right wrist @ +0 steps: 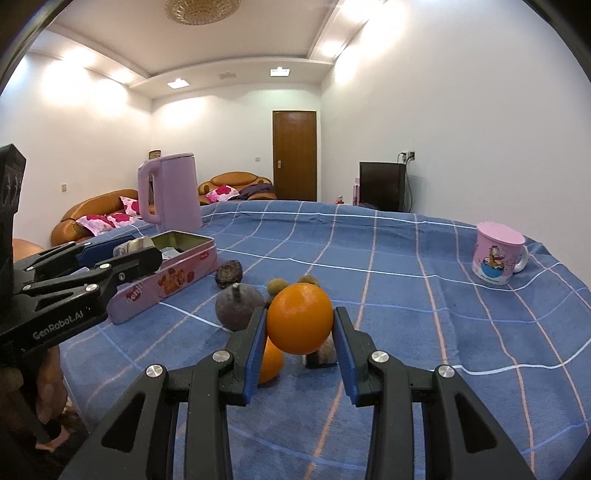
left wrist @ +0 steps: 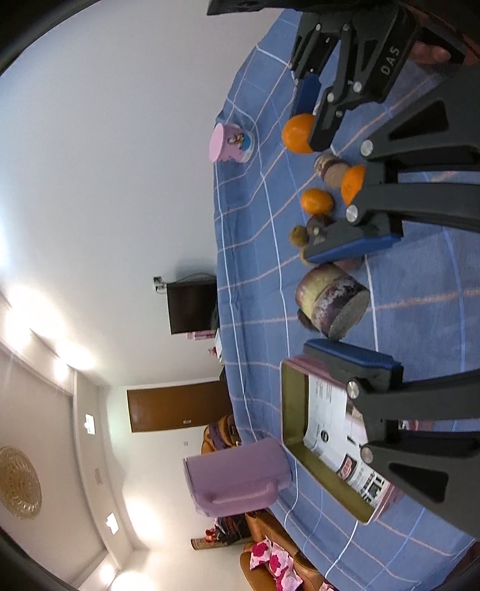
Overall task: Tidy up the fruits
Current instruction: 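Carry the tuber piece in the left tool while the right tool carries the orange to the tin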
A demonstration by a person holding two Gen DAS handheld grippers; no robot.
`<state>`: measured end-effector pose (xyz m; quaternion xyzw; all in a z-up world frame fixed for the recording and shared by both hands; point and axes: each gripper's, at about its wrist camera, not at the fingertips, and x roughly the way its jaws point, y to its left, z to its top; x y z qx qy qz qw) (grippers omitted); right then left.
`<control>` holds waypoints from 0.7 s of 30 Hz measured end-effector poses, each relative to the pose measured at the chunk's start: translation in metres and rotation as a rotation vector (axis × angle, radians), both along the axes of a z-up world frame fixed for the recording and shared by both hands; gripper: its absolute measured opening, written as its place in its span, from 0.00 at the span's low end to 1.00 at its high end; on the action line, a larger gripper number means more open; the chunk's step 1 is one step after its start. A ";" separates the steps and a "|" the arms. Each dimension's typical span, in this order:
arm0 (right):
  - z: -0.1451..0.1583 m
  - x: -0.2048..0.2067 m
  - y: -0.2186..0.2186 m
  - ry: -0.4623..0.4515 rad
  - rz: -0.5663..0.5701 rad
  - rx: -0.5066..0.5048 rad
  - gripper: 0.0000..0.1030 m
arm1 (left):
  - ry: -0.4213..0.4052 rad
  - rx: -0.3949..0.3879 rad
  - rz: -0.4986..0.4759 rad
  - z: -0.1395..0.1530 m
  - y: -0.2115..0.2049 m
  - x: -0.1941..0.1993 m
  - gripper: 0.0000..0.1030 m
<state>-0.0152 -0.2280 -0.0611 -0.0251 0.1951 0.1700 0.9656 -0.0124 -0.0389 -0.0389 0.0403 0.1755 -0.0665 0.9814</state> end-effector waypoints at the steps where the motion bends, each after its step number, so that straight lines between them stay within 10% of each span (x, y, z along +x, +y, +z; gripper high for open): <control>1: 0.002 0.001 0.003 -0.003 0.006 -0.004 0.36 | 0.000 -0.004 0.010 0.001 0.004 0.002 0.43; 21: 0.042 0.052 0.122 0.003 0.257 -0.044 0.37 | 0.077 -0.036 0.236 0.006 0.117 0.048 0.43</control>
